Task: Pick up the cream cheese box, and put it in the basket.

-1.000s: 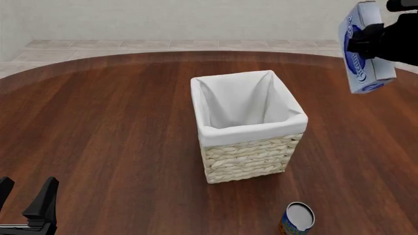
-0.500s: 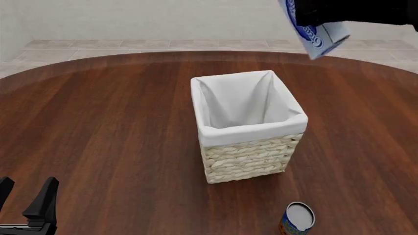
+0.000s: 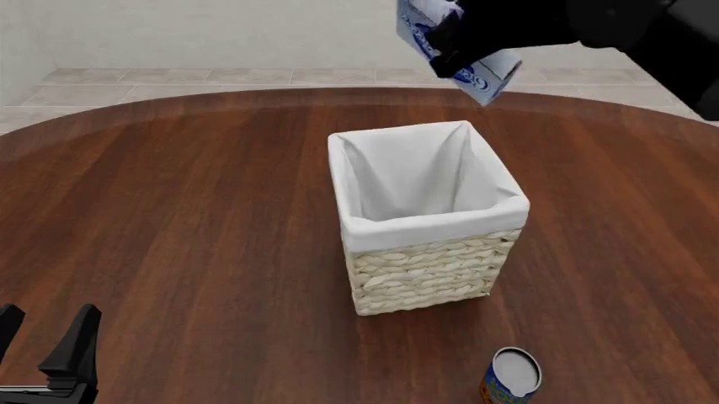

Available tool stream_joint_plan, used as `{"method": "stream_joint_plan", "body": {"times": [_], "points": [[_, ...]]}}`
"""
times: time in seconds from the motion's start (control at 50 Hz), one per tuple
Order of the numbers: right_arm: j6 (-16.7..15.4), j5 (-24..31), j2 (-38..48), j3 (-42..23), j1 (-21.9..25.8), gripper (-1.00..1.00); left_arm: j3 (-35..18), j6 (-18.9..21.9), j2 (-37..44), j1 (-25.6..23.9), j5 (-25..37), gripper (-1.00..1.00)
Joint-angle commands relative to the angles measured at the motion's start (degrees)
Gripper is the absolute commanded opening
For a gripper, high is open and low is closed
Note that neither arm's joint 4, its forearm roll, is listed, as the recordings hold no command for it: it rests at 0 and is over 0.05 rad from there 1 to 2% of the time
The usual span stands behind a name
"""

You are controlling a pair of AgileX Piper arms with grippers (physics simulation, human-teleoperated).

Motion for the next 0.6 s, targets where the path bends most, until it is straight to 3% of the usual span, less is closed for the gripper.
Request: {"method": "stream_joint_plan", "body": {"times": [0.02, 0.18, 0.38, 0.48, 0.6], "points": [[-1.91, 1.58, 3.38, -3.83, 1.44, -1.00, 0.00, -0.01, 0.00, 0.01, 0.00, 1.00], [0.29, 3.63, 3.40, -4.63, 5.26, -1.00, 0.00, 0.00, -0.02, 0.01, 0.00, 1.00], [-0.58, 3.39, 1.02, -0.66, 6.99, -1.00, 0.00, 0.00, -0.01, 0.00, 0.00, 1.00], [-3.21, 2.75, -0.53, 3.61, 7.48, -1.00, 0.00, -0.01, 0.00, 0.01, 0.00, 1.00], [-4.01, 1.10, -1.38, 6.82, 6.55, -1.00, 0.00, 0.00, 0.01, 0.00, 0.00, 1.00]]}}
